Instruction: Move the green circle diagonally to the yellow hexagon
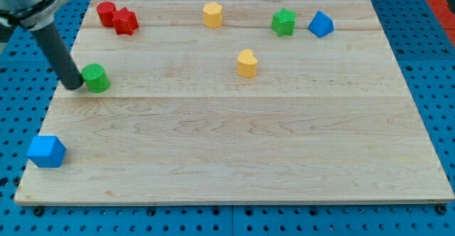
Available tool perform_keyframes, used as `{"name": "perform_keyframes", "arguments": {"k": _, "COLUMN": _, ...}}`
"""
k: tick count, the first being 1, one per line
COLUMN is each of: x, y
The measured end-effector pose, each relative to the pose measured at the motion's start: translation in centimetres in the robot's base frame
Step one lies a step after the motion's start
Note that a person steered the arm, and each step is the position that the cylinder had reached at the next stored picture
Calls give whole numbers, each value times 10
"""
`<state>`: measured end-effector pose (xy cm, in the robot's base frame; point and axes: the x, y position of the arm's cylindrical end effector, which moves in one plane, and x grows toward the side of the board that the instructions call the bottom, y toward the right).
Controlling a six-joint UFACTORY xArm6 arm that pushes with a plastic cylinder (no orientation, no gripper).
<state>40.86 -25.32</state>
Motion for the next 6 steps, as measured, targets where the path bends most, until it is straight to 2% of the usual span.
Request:
{"name": "perform_keyframes", "arguments": {"k": 1, "x": -15, "y": 0}}
{"name": "perform_keyframes", "arguments": {"k": 2, "x": -14, "y": 78}}
{"name": "perform_keyframes", "arguments": {"k": 3, "x": 3, "y": 42}}
{"name": "perform_keyframes", "arguments": {"k": 4, "x": 19, "y": 41}}
{"name": "perform_keyframes", "arguments": {"k": 5, "x": 0, "y": 90}}
{"name": "perform_keyframes", "arguments": {"k": 6, "x": -13, "y": 166}}
